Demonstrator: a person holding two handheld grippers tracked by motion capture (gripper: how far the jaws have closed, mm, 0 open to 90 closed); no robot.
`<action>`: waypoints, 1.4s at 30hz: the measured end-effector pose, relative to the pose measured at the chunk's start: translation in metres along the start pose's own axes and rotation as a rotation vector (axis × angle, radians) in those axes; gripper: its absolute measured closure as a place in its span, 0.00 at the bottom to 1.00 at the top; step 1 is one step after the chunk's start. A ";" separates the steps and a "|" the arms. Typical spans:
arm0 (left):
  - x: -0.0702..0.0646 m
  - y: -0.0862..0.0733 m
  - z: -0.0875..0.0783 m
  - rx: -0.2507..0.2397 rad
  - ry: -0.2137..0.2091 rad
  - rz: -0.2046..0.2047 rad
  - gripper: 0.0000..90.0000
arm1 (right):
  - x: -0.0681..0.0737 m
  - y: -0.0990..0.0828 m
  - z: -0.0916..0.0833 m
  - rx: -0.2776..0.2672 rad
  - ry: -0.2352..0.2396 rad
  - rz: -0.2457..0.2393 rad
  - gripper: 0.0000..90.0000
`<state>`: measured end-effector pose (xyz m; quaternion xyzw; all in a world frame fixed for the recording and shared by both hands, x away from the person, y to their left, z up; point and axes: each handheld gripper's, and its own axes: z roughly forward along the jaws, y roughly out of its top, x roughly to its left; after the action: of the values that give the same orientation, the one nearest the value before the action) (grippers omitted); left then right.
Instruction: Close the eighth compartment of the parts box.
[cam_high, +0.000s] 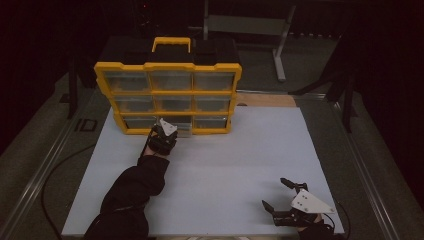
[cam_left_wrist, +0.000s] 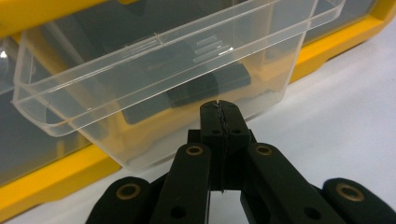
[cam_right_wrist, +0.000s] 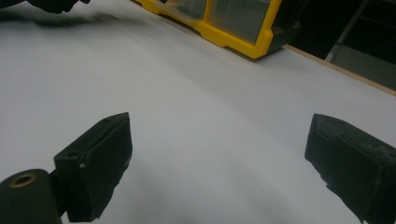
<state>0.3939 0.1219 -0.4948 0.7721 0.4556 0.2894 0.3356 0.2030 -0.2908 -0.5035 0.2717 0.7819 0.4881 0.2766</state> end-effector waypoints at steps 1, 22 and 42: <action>0.000 0.001 0.001 0.000 0.000 -0.001 1.00 | 0.000 0.000 0.000 -0.001 0.000 -0.001 0.08; 0.007 0.012 0.026 0.004 0.024 0.010 1.00 | -0.001 -0.001 -0.001 -0.001 -0.006 0.005 0.08; 0.005 0.013 0.028 0.005 -0.011 0.013 1.00 | -0.001 -0.001 0.000 -0.002 -0.003 0.007 0.08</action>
<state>0.4234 0.1143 -0.5013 0.7773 0.4495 0.2863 0.3343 0.2036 -0.2922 -0.5042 0.2746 0.7801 0.4895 0.2765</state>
